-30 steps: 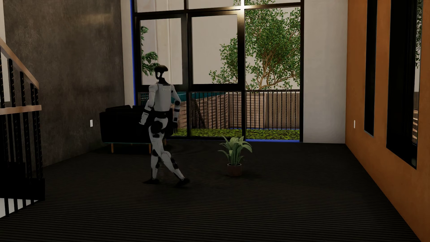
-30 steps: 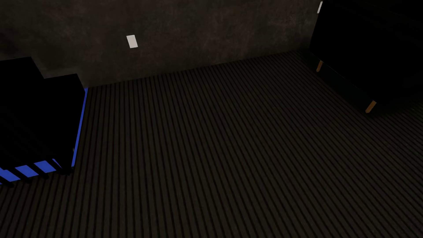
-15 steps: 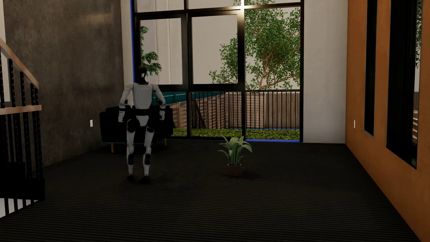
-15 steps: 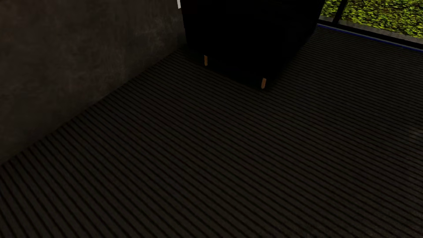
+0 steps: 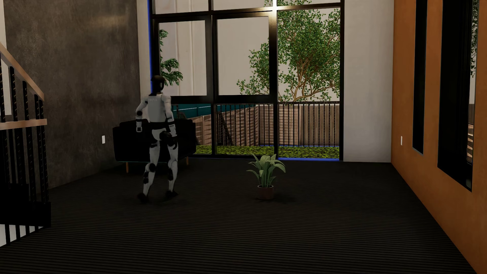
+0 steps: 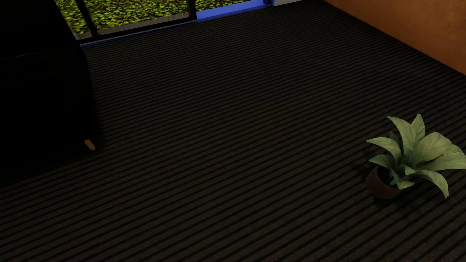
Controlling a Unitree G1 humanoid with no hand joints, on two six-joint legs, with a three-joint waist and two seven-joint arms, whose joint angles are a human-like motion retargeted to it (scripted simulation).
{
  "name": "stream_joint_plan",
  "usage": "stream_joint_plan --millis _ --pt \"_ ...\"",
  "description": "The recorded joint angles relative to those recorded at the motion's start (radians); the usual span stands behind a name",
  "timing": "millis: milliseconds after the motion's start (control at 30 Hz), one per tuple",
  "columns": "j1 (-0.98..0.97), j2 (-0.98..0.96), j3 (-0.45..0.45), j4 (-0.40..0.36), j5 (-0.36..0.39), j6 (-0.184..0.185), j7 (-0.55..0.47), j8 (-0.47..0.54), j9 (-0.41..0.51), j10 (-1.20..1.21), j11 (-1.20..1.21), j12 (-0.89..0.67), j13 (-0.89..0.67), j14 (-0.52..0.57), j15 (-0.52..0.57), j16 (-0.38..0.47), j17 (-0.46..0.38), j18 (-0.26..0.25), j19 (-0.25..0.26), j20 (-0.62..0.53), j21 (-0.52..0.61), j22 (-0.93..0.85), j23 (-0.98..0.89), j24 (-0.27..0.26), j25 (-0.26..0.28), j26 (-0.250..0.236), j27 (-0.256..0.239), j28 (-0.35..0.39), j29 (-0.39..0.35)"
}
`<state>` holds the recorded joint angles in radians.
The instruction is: Walk around the plant
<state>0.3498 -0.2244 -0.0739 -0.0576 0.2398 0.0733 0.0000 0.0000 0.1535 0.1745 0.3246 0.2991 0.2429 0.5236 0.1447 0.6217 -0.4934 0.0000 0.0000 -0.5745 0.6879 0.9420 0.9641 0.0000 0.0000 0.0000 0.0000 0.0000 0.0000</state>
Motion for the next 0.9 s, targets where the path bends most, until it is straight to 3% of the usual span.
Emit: stream_joint_plan --millis 33,100,133,167,200,233,267,367,400,500,567,633,667,700,733,767,800,867,900 --pt "0.014 0.032 -0.009 -0.006 0.015 -0.001 0.0 0.0 0.0 0.001 -0.1 -0.02 0.0 0.013 -0.064 -0.013 0.002 0.0 0.0 0.015 0.026 0.001 0.021 0.0 0.0 0.0 0.0 0.0 0.0" --pt "0.027 0.039 -0.028 -0.012 0.005 0.0 0.0 0.0 -0.016 -0.061 -0.114 -0.036 0.015 -0.129 -0.119 -0.052 0.0 0.0 0.0 0.087 0.086 -0.044 0.067 0.0 0.0 0.0 0.0 0.0 0.0" --pt "0.035 0.032 -0.027 0.003 0.013 0.009 0.0 0.0 -0.026 0.257 -0.079 -0.034 0.023 -0.573 -0.151 -0.073 0.001 0.0 0.0 0.121 0.121 -0.08 0.095 0.0 0.0 0.0 0.0 0.0 0.0" --pt "0.034 0.014 -0.01 0.032 0.028 0.023 0.0 0.0 -0.04 0.321 -0.008 -0.03 0.025 -0.681 -0.009 -0.096 0.003 0.0 0.0 0.138 0.168 -0.105 0.122 0.0 0.0 0.0 0.0 0.0 0.0" --pt "0.026 -0.002 0.006 0.069 0.038 0.025 0.0 0.0 -0.051 0.416 0.034 -0.023 0.021 -0.603 0.3 -0.115 0.008 0.0 0.0 0.137 0.212 -0.118 0.144 0.0 0.0 0.0 0.0 0.0 0.0" --pt "-0.013 0.019 0.021 0.105 0.045 0.012 0.0 0.0 -0.056 0.549 0.069 -0.019 0.017 -0.504 0.238 -0.127 0.011 0.0 0.0 0.12 0.225 -0.116 0.143 0.0 0.0 0.0 0.0 0.0 0.0" --pt "-0.101 0.061 0.028 0.153 0.042 0.008 0.0 0.0 -0.059 0.713 0.058 -0.029 0.012 -0.435 0.095 -0.136 0.01 0.0 0.0 0.088 0.191 -0.104 0.117 0.0 0.0 0.0 0.0 0.0 0.0" --pt "-0.422 0.183 0.091 0.195 0.038 0.006 0.0 0.0 -0.073 1.01 -0.009 -0.054 -0.042 -0.527 -0.24 -0.165 -0.006 0.0 0.0 0.038 0.024 -0.098 0.004 0.0 0.0 0.0 0.0 0.0 0.0" --pt "-0.522 0.223 0.117 0.177 0.034 0.001 0.0 0.0 -0.084 0.99 -0.007 -0.046 -0.07 -0.575 -0.402 -0.165 -0.007 0.0 0.0 0.038 -0.024 -0.109 -0.023 0.0 0.0 0.0 0.0 0.0 0.0" --pt "-0.724 0.304 0.175 0.075 -0.001 -0.018 0.0 0.0 -0.117 0.612 -0.079 -0.033 -0.122 -0.603 -0.431 -0.146 -0.011 0.0 0.0 0.023 -0.151 -0.109 -0.116 0.0 0.0 0.0 0.0 0.0 0.0" --pt "-0.734 0.371 0.198 0.028 -0.016 -0.031 0.0 0.0 -0.116 0.295 -0.082 -0.029 -0.134 -0.486 -0.465 -0.127 -0.007 0.0 0.0 0.016 -0.152 -0.087 -0.136 0.0 0.0 0.0 0.0 0.0 0.0" --pt "-0.721 0.428 0.217 -0.008 -0.016 -0.054 0.0 0.0 -0.119 0.07 -0.049 -0.015 -0.127 -0.49 -0.509 -0.11 0.003 0.0 0.0 0.018 -0.09 -0.064 -0.098 0.0 0.0 0.0 0.0 0.0 0.0" --pt "-0.728 0.456 0.232 -0.018 -0.021 -0.059 0.0 0.0 -0.124 0.072 -0.029 -0.007 -0.115 -0.377 -0.505 -0.111 0.008 0.0 0.0 0.025 -0.052 -0.047 -0.067 0.0 0.0 0.0 0.0 0.0 0.0" --pt "-0.721 0.467 0.255 -0.021 -0.032 -0.065 0.0 0.0 -0.133 0.068 0.001 0.001 -0.099 -0.235 -0.412 -0.115 0.014 0.0 0.0 0.028 -0.008 -0.027 -0.027 0.0 0.0 0.0 0.0 0.0 0.0" --pt "-0.717 0.443 0.272 -0.034 -0.06 -0.089 0.0 0.0 -0.145 0.203 0.065 0.004 -0.087 -0.437 -0.312 -0.122 0.026 0.0 0.0 0.01 0.046 0.005 0.023 0.0 0.0 0.0 0.0 0.0 0.0" --pt "-0.717 0.389 0.265 -0.057 -0.102 -0.113 0.0 0.0 -0.156 0.24 0.163 0.002 -0.079 -0.502 -0.161 -0.127 0.042 0.0 0.0 -0.035 0.108 0.046 0.074 0.0 0.0 0.0 0.0 0.0 0.0" --pt "-0.67 0.323 0.25 -0.071 -0.148 -0.118 0.0 0.0 -0.15 0.251 0.302 0.004 -0.065 -0.539 -0.009 -0.127 0.05 0.0 0.0 -0.083 0.149 0.073 0.102 0.0 0.0 0.0 0.0 0.0 0.0" --pt "-0.451 0.217 0.234 -0.077 -0.18 -0.099 0.0 0.0 -0.079 0.223 0.632 0.037 -0.028 -0.629 0.126 -0.12 0.034 0.0 0.0 -0.13 0.136 0.045 0.061 0.0 0.0 0.0 0.0 0.0 0.0" --pt "-0.345 0.166 0.191 -0.081 -0.179 -0.083 0.0 0.0 -0.051 0.207 0.722 0.048 -0.017 -0.601 0.176 -0.123 0.026 0.0 0.0 -0.126 0.096 0.028 0.03 0.0 0.0 0.0 0.0 0.0 0.0"
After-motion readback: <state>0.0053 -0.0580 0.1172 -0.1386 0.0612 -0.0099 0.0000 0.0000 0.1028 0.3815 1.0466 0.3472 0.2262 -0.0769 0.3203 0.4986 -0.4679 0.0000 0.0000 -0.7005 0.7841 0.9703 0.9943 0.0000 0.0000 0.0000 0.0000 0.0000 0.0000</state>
